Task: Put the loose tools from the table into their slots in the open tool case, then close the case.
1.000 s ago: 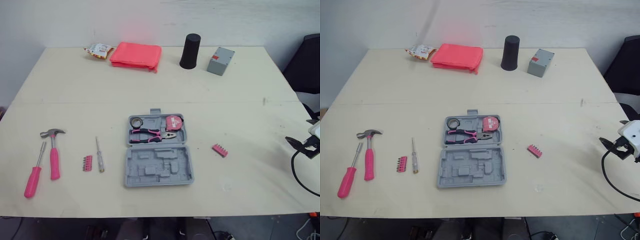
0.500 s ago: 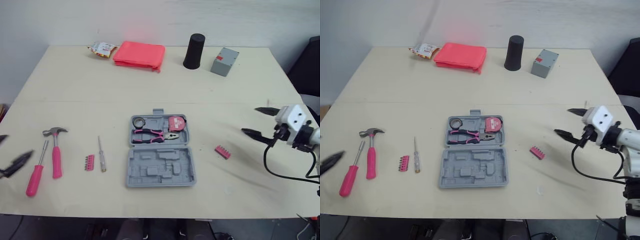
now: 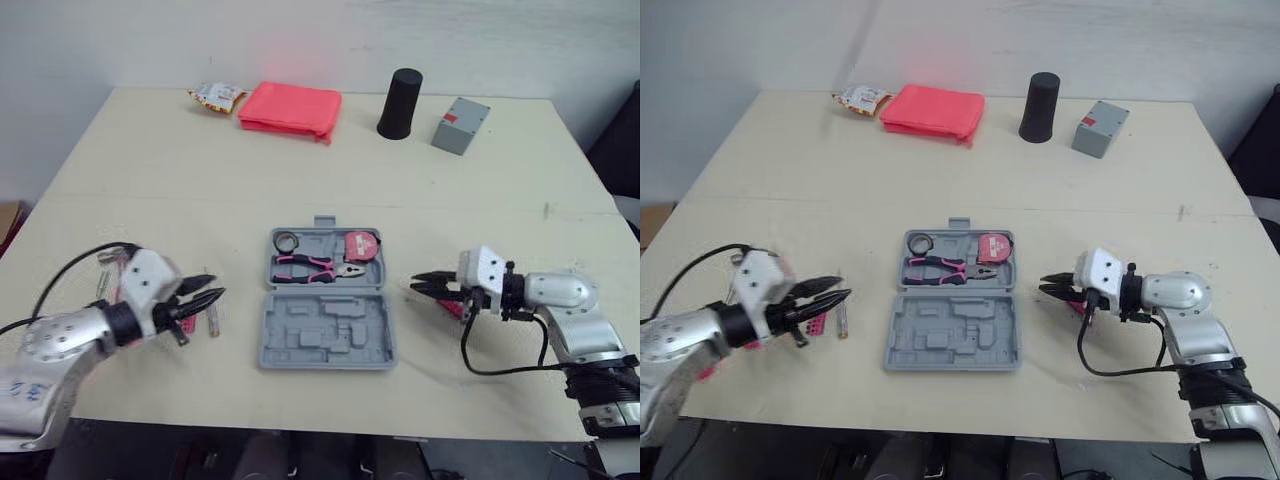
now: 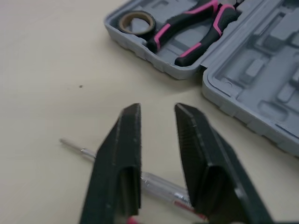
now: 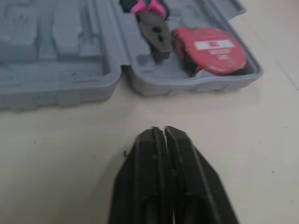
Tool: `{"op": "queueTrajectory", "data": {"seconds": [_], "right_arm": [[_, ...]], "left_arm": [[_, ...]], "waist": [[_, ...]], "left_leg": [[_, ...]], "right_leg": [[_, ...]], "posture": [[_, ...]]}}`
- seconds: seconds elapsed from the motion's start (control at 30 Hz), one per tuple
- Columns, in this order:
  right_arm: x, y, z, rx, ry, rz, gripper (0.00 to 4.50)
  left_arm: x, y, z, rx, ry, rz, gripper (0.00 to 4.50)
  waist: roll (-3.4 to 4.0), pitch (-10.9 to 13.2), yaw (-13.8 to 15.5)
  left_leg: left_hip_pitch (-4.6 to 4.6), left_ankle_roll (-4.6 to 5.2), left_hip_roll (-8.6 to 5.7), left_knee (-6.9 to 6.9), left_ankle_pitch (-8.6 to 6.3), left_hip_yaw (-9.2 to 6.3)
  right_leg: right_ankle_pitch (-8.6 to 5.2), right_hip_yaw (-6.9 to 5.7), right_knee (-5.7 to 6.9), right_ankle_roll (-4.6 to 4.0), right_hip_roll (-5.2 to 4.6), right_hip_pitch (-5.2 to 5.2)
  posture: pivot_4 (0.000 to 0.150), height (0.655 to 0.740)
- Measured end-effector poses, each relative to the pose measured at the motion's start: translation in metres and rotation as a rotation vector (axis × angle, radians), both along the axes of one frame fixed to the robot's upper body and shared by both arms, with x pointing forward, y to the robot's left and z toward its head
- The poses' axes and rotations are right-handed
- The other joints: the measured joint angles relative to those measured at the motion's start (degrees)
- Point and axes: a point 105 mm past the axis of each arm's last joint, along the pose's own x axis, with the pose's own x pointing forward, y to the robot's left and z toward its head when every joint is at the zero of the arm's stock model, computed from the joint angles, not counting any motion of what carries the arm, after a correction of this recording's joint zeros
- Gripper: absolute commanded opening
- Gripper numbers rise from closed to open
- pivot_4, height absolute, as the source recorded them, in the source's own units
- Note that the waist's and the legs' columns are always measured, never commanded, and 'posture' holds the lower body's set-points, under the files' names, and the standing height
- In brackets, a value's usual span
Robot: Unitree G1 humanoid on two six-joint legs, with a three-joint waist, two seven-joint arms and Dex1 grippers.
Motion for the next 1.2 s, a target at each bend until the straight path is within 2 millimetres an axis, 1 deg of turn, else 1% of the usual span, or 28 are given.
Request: {"op": "queueTrajectory", "data": {"seconds": [0.03,0.13,0.17,0.2,0.23,0.3,0.37,0.53,0.7,0.83,0.97,1.1,1.2], "right_arm": [[0.000,0.001,-0.003,-0.014,0.000,0.001,0.00],[0.000,0.005,-0.007,-0.023,0.005,0.005,0.00],[0.000,0.006,-0.009,-0.035,0.008,0.003,0.00],[0.000,0.008,-0.010,-0.040,0.008,0.006,0.00],[-0.001,0.012,-0.011,-0.046,0.009,0.013,0.00],[-0.002,0.020,-0.011,-0.040,0.012,0.028,0.00],[-0.001,0.023,-0.011,-0.035,0.020,0.021,0.00],[0.000,0.027,-0.011,-0.038,0.015,0.017,0.00],[0.001,0.039,-0.012,-0.043,0.002,0.049,0.00],[0.003,0.044,-0.011,-0.059,-0.024,0.064,0.00],[0.001,0.046,-0.011,-0.062,-0.023,0.075,0.00],[-0.004,0.049,-0.013,-0.066,-0.015,0.096,0.00],[-0.021,0.050,-0.017,-0.064,0.052,0.143,0.00]], "left_arm": [[0.005,-0.004,-0.007,0.012,0.008,0.018,0.07],[0.016,-0.002,-0.017,0.055,0.013,0.065,0.07],[0.023,-0.006,-0.016,0.027,0.005,0.073,0.07],[0.026,-0.010,-0.016,0.011,0.002,0.070,0.07],[0.028,-0.020,-0.018,-0.007,0.012,0.040,0.07],[0.027,-0.030,-0.025,-0.016,0.038,0.000,0.07],[0.028,-0.036,-0.029,-0.018,0.056,-0.023,0.07],[0.035,-0.039,-0.031,-0.006,0.056,-0.019,0.07],[0.035,-0.047,-0.033,-0.018,0.062,-0.036,0.07],[0.024,-0.051,-0.037,-0.050,0.095,-0.058,0.07],[0.016,-0.049,-0.039,-0.049,0.098,-0.055,0.07],[0.010,-0.047,-0.040,-0.055,0.109,-0.040,0.07],[0.007,-0.046,-0.042,-0.051,0.110,-0.030,0.07]], "waist": [[0.00,0.0,0.0],[0.00,0.0,0.0],[0.01,0.0,0.1],[0.01,0.0,0.1],[0.01,0.0,0.3],[0.01,0.0,0.3],[0.01,0.0,0.3],[0.01,0.0,0.1],[0.01,0.0,0.2],[0.01,0.0,0.1],[0.01,0.0,0.0],[0.01,0.0,0.1],[0.01,0.0,0.3]], "left_leg": [[-0.01,0.00,0.01,0.06,0.00,0.00],[-0.01,-0.01,0.05,0.12,-0.01,-0.02],[-0.02,-0.02,0.05,0.14,-0.01,-0.02],[-0.03,-0.02,0.05,0.14,-0.01,-0.03],[-0.06,-0.02,0.05,0.14,-0.03,-0.05],[-0.08,-0.03,0.05,0.14,-0.03,-0.05],[-0.12,-0.03,0.06,0.15,-0.03,-0.05],[-0.10,-0.02,0.06,0.19,-0.03,-0.05],[-0.10,-0.02,0.06,0.19,-0.03,-0.05],[-0.09,-0.02,0.07,0.18,-0.03,-0.05],[-0.07,-0.02,0.10,0.18,-0.03,-0.05],[-0.07,-0.03,0.11,0.17,-0.04,-0.05],[-0.07,-0.04,0.13,0.14,-0.06,-0.09]], "right_leg": [[0.00,0.01,0.02,0.00,0.01,0.00],[0.00,0.02,0.03,-0.01,0.02,0.02],[0.00,0.02,0.02,-0.01,0.01,0.01],[0.00,0.03,0.03,-0.01,0.01,0.01],[0.01,0.03,0.02,-0.01,0.00,0.02],[0.01,0.01,-0.02,-0.01,0.02,0.02],[0.01,0.00,-0.04,-0.01,0.03,0.00],[0.01,0.01,0.00,-0.01,0.03,0.01],[0.01,0.00,-0.02,-0.01,0.02,0.03],[0.01,0.01,-0.03,-0.01,0.02,0.03],[0.01,0.02,-0.03,-0.01,0.04,0.04],[0.01,0.02,-0.05,-0.01,0.04,0.04],[0.01,0.00,-0.11,-0.01,0.03,0.07]], "posture": [[0.150,0.7400],[0.150,0.7400],[0.150,0.7400],[0.150,0.7400],[0.150,0.7400],[0.150,0.7400],[0.150,0.7400],[0.150,0.7400],[0.150,0.7400],[0.150,0.7400],[0.150,0.7400],[0.150,0.7400],[0.150,0.7400]]}}
